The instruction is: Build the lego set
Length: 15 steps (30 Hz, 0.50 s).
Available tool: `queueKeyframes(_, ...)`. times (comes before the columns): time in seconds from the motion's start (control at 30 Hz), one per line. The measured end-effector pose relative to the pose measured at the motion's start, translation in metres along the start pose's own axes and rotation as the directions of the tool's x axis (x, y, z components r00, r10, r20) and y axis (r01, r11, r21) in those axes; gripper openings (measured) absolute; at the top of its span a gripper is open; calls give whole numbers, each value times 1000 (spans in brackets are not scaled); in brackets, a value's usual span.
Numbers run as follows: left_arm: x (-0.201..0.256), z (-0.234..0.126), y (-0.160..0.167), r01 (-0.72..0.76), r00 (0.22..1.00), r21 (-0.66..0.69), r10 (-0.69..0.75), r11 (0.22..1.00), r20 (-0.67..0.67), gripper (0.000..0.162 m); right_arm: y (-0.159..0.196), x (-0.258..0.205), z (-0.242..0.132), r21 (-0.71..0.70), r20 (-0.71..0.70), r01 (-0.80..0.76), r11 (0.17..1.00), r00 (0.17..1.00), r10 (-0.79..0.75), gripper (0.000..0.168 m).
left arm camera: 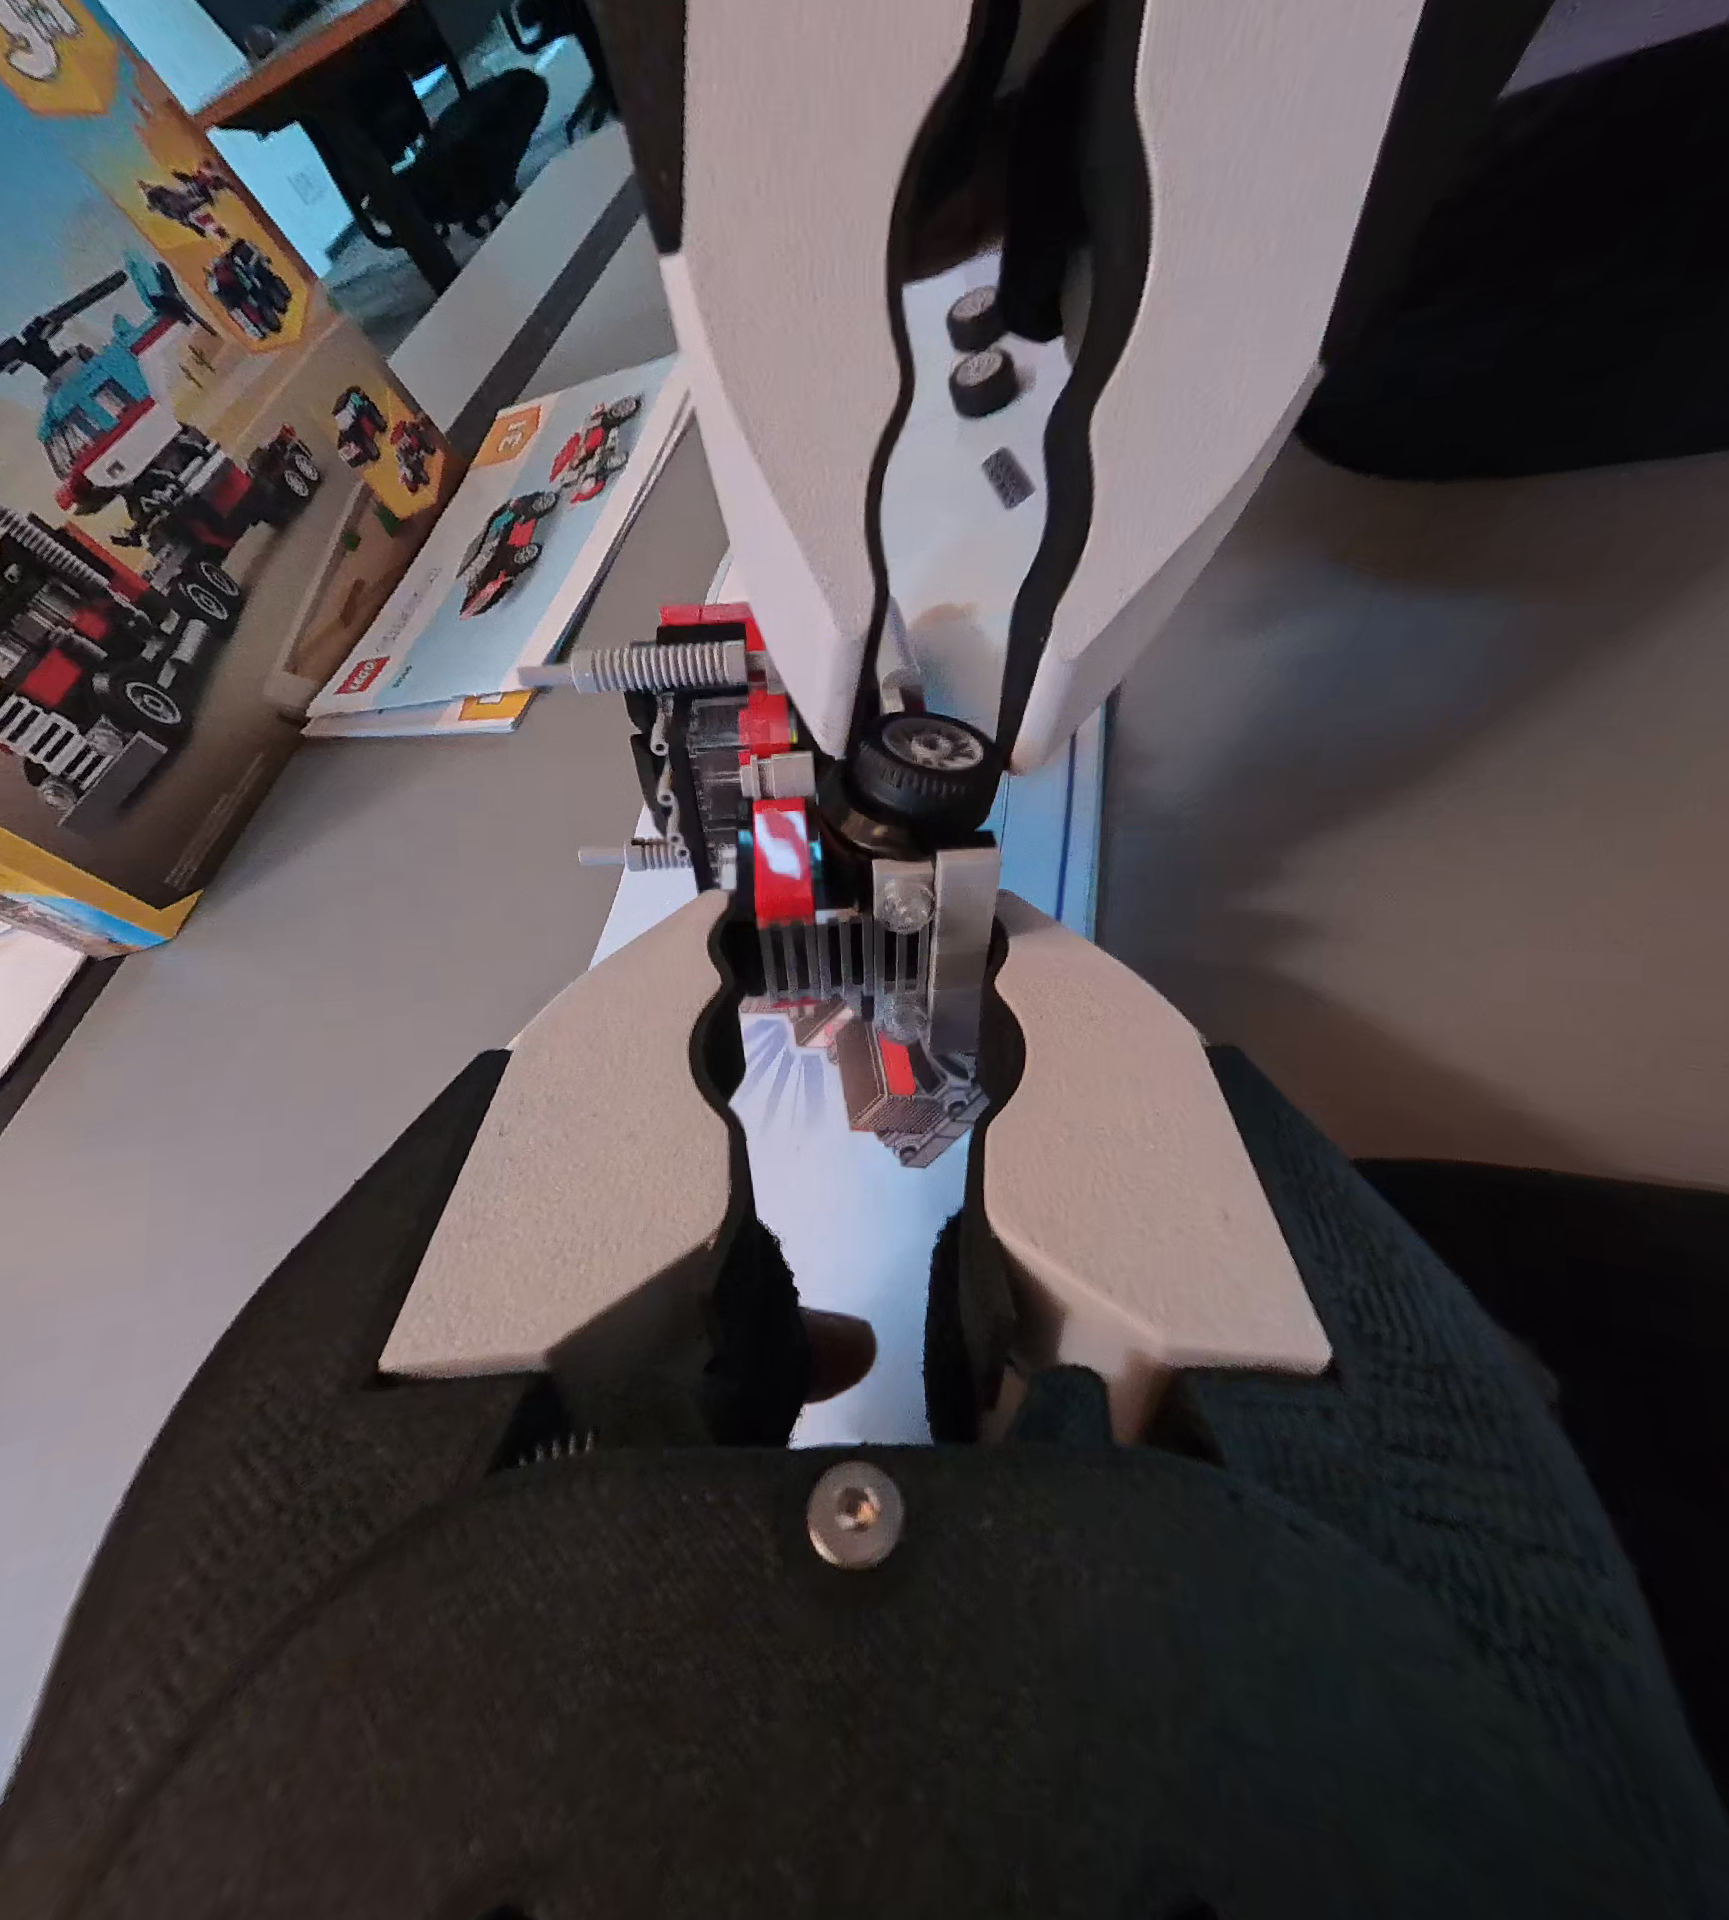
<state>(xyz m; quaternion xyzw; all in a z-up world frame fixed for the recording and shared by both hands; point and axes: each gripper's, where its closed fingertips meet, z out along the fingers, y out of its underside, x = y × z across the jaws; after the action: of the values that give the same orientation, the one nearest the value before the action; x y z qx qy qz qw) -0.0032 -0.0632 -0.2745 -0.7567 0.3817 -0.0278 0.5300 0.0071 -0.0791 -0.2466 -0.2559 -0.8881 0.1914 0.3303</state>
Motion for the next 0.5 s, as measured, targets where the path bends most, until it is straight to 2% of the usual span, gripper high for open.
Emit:
queueKeyframes(0.13,0,3,8,-3,1000,-56,3,998,-6,42,5,-1,7,-64,51,31,997,998,-28,20)
queueKeyframes(0.3,3,6,19,19,999,-140,-24,990,-35,42,9,-4,16,-68,52,34,997,998,-31,20)
queueKeyframes(0.5,1,7,20,39,998,-151,-44,988,-34,47,15,1,23,-115,25,-2,993,1000,5,20)
